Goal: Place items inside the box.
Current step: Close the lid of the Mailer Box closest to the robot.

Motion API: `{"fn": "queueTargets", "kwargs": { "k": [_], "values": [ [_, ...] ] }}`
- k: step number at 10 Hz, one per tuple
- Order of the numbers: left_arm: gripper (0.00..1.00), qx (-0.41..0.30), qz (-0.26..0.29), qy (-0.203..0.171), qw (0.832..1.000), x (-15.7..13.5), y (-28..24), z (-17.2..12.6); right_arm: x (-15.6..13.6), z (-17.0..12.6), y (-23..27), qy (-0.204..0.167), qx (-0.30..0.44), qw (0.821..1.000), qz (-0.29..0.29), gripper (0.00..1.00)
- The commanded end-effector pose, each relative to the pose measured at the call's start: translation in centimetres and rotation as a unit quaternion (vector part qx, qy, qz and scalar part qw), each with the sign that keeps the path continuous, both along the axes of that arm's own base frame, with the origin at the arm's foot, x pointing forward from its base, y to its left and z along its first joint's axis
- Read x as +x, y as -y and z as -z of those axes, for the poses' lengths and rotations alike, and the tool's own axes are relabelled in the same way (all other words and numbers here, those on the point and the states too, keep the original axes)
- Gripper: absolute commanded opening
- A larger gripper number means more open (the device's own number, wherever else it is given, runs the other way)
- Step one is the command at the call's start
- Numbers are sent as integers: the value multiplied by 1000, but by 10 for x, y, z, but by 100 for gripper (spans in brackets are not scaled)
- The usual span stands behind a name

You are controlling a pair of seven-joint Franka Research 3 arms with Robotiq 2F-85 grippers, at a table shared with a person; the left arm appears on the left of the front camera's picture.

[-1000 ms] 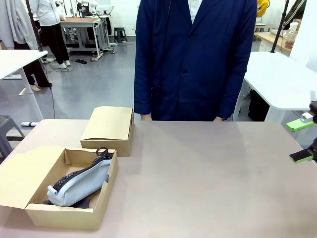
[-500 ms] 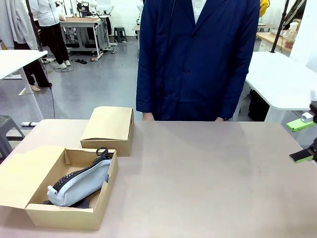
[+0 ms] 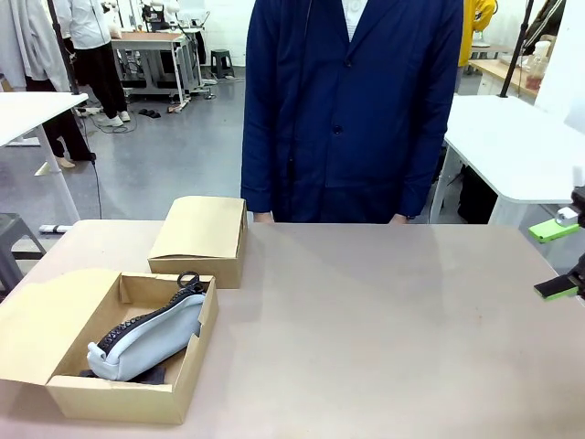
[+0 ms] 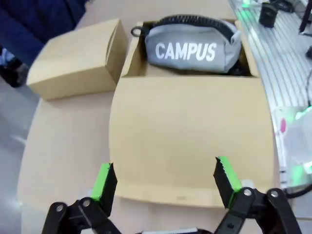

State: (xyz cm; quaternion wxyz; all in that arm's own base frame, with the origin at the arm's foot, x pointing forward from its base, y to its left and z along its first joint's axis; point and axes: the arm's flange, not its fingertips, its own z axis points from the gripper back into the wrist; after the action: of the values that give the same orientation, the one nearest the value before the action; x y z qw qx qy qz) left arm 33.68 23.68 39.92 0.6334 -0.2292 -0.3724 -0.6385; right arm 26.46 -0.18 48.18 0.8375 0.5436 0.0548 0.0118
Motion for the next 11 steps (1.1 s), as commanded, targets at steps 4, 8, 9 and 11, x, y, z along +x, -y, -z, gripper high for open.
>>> {"fn": "queueTargets", "kwargs": {
  "k": [4, 8, 9, 11],
  "values": [
    [100, 17, -54, -56, 997, 33, -41, 43, -2, -4, -1, -5, 9, 1000, 5, 100],
    [100, 47, -84, -97, 991, 47, -37, 80, -2, -4, -1, -5, 9, 1000, 5, 100],
    [100, 52, -74, -105, 990, 50, -34, 85, -2, -4, -1, -5, 9, 1000, 5, 100],
    [100, 51, -60, -111, 991, 56, -26, 93, -2, -4, -1, -5, 9, 1000, 5, 100]
  ]
}}
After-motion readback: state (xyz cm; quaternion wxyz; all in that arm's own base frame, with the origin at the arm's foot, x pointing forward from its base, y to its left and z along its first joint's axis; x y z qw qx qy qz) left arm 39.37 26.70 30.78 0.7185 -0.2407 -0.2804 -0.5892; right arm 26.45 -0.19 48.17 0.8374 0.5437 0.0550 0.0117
